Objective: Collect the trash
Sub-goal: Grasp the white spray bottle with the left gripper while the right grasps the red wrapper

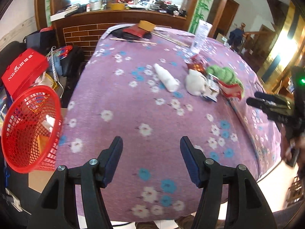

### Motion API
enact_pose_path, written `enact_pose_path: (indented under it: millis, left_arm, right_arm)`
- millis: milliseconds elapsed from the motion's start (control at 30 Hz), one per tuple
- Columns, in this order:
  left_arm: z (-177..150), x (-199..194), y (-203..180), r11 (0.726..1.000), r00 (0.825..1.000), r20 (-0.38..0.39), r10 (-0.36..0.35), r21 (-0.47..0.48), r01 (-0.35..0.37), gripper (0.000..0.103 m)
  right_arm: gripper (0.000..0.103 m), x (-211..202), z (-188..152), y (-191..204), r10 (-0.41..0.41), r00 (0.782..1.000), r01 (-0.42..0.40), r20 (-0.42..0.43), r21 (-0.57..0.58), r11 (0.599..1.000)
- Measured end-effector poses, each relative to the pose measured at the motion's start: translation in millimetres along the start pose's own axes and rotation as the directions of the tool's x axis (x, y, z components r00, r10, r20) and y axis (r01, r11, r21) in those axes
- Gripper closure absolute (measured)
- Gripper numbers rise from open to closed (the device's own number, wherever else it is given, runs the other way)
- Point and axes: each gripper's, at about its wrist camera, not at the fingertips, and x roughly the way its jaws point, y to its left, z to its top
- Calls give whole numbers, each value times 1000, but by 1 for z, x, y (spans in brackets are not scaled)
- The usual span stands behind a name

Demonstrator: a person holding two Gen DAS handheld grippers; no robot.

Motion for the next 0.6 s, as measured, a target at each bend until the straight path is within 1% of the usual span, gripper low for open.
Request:
enact_pose_path:
  millis: [100, 167, 267, 333, 400, 433, 500, 567, 600]
  left_arm:
    - [-2, 0, -15, 1000, 1000, -12, 8, 10, -8, 42]
    - [-3, 0, -22, 1000, 1000, -19, 19, 14, -19, 41]
    - [-2, -1, -31, 999, 999, -24, 35, 19, -34, 40]
    - [-2, -3, -37, 999, 999, -25, 46, 26, -46, 39]
    - [2, -3, -41, 998, 998, -26, 56, 30, -55, 38]
    - [5, -3, -44, 998, 998, -23, 61, 29, -60, 38]
    - [11, -1, -46, 998, 998, -20, 67, 22, -66, 37]
    - [20, 4, -48, 997, 997, -20, 73, 13, -72, 37]
    - [26, 8, -49, 997, 997, -22, 75, 7, -75, 36]
  right_arm:
    - [28, 13, 1, -19, -6, 1000, 4, -21, -93, 996]
    - [28, 24, 5, -22, -21, 999, 15, -37, -164, 986]
    - [30, 51, 11, -24, -17, 997, -2, -71, -256, 967]
    - [43, 64, 12, -23, -10, 995, -22, -102, -302, 953]
    - [80, 73, 12, -21, -13, 991, -30, -130, -319, 947]
    - [85, 72, 12, -20, -7, 991, -35, -131, -318, 947]
    - [86, 65, 10, -19, 20, 992, -56, -121, -298, 953]
    - [86, 55, 8, -21, 52, 993, -77, -110, -239, 968]
    - [87, 47, 6, -24, 79, 992, -97, -98, -185, 978]
